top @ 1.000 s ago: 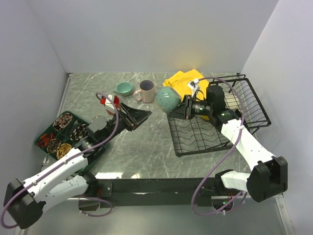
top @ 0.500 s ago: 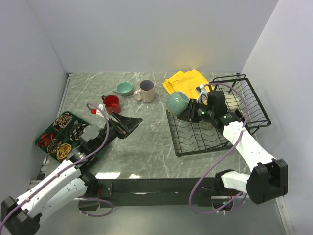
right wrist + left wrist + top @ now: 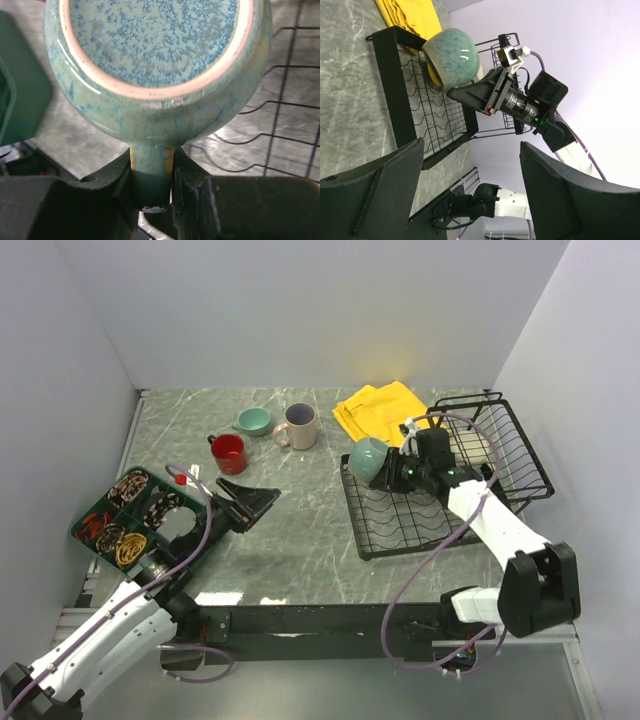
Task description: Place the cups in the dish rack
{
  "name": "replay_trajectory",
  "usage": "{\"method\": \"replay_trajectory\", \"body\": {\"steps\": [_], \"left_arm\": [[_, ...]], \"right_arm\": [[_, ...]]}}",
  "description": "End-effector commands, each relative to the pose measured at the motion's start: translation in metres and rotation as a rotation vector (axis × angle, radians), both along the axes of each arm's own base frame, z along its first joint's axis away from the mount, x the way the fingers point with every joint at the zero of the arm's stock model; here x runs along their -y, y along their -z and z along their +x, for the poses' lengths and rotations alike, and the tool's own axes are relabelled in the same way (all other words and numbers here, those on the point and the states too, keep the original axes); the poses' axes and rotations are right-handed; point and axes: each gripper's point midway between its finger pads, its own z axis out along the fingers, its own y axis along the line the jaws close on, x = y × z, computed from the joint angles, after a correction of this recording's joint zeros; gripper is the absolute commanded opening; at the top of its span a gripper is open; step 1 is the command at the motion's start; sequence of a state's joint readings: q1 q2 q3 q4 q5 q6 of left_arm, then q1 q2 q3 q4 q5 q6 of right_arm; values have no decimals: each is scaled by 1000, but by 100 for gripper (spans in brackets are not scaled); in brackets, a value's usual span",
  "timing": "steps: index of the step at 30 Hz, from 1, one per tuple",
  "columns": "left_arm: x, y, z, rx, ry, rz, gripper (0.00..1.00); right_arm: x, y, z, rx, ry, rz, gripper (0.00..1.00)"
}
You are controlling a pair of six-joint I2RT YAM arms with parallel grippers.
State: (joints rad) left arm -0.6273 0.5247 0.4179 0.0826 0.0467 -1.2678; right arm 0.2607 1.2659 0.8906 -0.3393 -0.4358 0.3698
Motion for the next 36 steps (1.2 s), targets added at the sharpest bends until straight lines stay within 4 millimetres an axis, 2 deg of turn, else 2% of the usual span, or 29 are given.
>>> {"method": "replay_trajectory", "body": {"steps": [1,6,13,18,24,29,31,36], "left_arm": [[-6,3,2,0,-27,1,83],[-9,7,2,-4,-36,3,83],[-12,9,1,-6,-42,11,83],[-17,12,1,-11,-60,25,84],[-18,14,0,-10,-61,28,84],[-17,17,0,-13,-54,24,84],[-16,18,0,-16,-51,20,84],[-16,17,0,-14,-52,28,84]], "right_arm": [[-1,-43,45,206,6,-17,0],[8,-33,60,224,30,-105,0],[8,-17,75,243,24,-187,0],[12,-22,85,317,25,-247,0],[16,-10,71,414,-82,-420,0],[32,13,56,432,-160,-533,0],[36,24,50,416,-174,-555,3],[44,40,48,397,-176,-603,20]]}}
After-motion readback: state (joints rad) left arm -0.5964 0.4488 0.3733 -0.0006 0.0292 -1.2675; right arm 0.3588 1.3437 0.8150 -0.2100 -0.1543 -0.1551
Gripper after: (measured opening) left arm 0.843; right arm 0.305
